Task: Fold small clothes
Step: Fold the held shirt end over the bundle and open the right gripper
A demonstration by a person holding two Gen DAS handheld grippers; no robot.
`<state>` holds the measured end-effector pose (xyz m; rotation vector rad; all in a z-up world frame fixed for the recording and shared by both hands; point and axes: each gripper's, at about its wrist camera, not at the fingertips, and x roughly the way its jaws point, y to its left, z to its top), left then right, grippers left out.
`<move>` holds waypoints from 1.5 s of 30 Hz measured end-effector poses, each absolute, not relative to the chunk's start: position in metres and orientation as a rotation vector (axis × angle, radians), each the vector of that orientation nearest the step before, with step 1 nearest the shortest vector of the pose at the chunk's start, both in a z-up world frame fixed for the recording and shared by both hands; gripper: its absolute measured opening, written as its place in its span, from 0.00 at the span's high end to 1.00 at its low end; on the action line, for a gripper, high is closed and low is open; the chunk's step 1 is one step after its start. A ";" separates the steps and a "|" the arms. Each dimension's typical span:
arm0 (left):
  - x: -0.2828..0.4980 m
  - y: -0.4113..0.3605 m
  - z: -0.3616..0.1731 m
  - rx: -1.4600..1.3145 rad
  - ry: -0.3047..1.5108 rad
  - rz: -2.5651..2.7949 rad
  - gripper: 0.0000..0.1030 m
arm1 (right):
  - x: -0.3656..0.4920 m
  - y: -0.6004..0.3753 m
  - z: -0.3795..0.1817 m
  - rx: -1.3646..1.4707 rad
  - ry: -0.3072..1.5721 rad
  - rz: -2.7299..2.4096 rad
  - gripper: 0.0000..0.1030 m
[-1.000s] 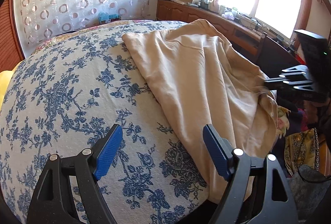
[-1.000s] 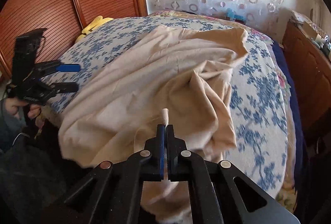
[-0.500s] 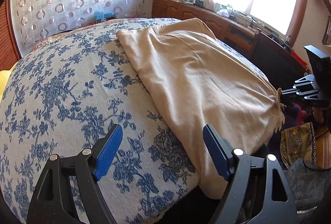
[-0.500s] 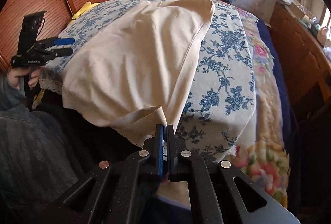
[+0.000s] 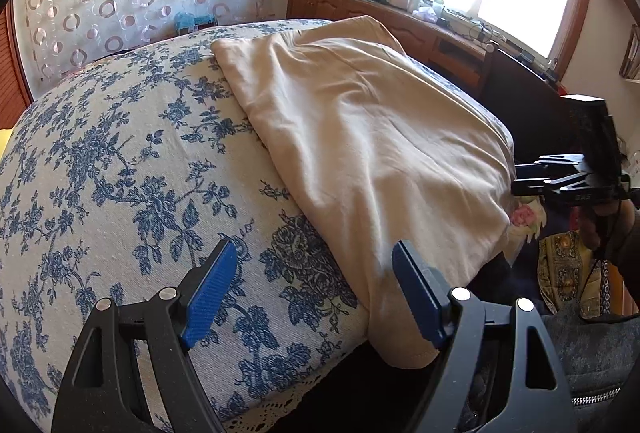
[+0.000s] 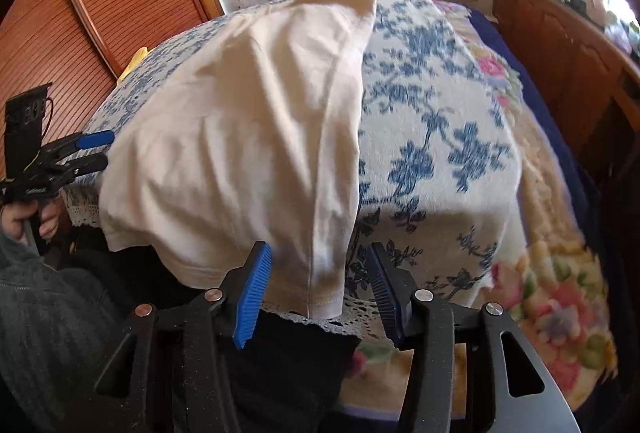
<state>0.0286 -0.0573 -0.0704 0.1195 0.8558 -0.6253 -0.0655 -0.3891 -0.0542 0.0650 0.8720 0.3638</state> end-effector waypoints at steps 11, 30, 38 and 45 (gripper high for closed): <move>0.025 -0.061 -0.071 0.135 0.857 -0.625 0.22 | -0.056 -0.376 -0.072 0.103 0.861 0.453 0.61; -0.018 -0.070 -0.070 0.139 0.882 -0.697 0.57 | -0.082 -0.378 0.001 0.082 0.617 0.552 0.95; -0.020 -0.073 -0.064 0.160 0.863 -0.712 0.98 | -0.087 -0.378 0.006 0.092 0.554 0.552 0.95; 0.000 -0.059 -0.013 0.081 0.742 -0.729 0.98 | -0.078 -0.379 0.023 0.112 0.477 0.551 0.95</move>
